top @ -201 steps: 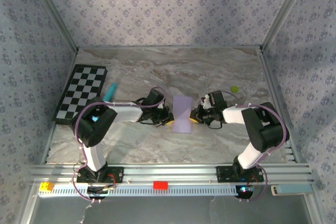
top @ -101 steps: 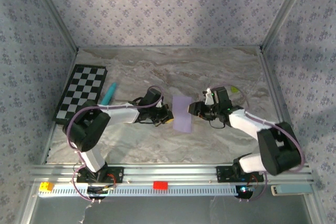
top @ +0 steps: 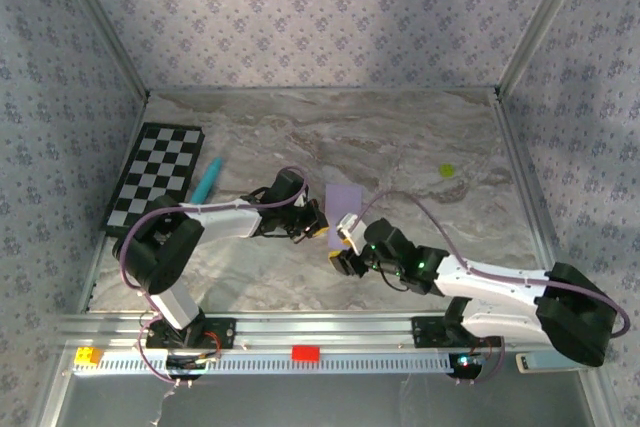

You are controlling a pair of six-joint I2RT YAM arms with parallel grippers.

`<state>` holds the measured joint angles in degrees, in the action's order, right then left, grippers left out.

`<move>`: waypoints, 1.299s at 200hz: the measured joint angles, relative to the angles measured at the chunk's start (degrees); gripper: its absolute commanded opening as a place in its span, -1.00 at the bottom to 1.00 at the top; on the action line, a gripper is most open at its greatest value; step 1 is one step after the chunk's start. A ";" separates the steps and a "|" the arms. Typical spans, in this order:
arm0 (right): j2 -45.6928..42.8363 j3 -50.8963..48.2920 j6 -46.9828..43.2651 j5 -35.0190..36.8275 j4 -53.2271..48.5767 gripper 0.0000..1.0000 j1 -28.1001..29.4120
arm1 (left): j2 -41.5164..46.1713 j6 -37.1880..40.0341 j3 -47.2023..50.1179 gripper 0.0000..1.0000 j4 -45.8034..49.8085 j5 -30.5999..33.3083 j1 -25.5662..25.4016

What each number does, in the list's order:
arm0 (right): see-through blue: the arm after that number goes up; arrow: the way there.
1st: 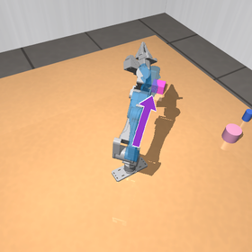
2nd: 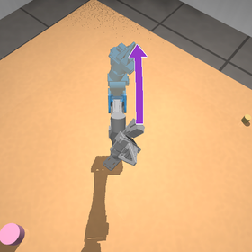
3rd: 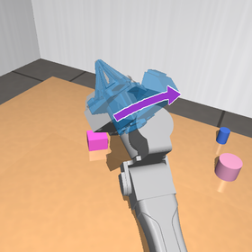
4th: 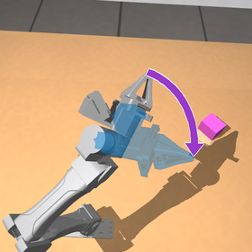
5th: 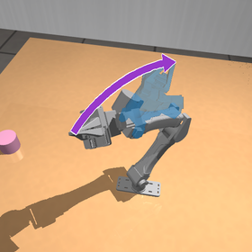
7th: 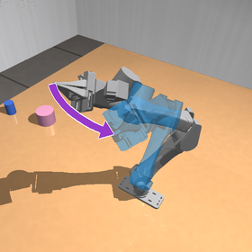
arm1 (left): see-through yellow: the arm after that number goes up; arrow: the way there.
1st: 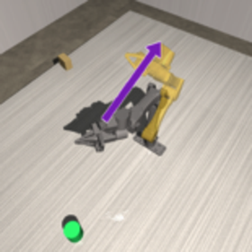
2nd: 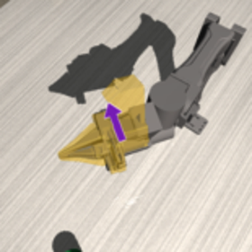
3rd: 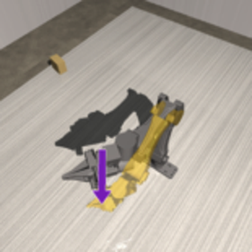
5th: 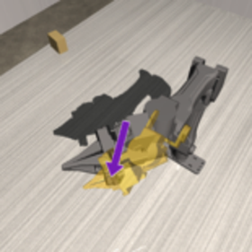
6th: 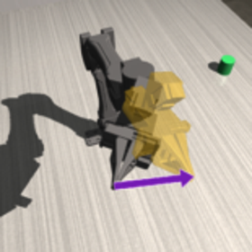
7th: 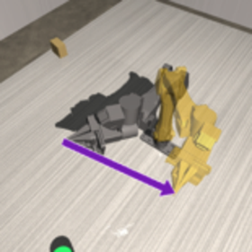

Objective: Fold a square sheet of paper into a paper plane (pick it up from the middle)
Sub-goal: Third fold the triangle at the center of the table.

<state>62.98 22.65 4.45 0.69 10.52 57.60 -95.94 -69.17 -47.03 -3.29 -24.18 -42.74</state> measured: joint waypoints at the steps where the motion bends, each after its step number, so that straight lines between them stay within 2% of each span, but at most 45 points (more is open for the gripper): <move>1: 0.20 0.00 -0.39 0.33 0.11 0.02 0.31 | 0.00 0.00 0.00 -0.98 0.00 0.00 0.00; 52: 9.35 0.70 -8.66 12.48 5.75 0.05 7.13 | 1.03 -0.57 0.13 -0.98 0.02 0.17 0.00; 85: 14.29 2.73 -9.99 20.20 7.10 0.03 8.41 | 1.14 -0.57 0.26 -0.97 0.02 0.17 0.00; 115: 16.72 3.65 -10.10 24.20 8.31 -0.09 8.44 | 1.14 -0.59 0.28 -0.97 0.04 0.17 0.00; 154: 18.10 3.93 -10.10 25.68 8.55 -0.23 8.46 | 1.14 -0.59 0.28 -0.97 0.02 0.17 0.00; 200: 18.10 3.96 -10.40 25.68 8.33 -0.63 8.55 | 1.14 -0.59 0.28 -0.96 0.04 0.17 0.00; 260: 18.03 3.98 -10.45 26.14 7.87 -0.92 8.55 | 1.14 -0.59 0.28 -0.94 0.04 0.20 0.00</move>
<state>81.01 26.63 -6.00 26.83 18.39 66.15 -94.80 -69.76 -46.74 -3.25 -23.99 -42.74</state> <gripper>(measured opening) 0.062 0.046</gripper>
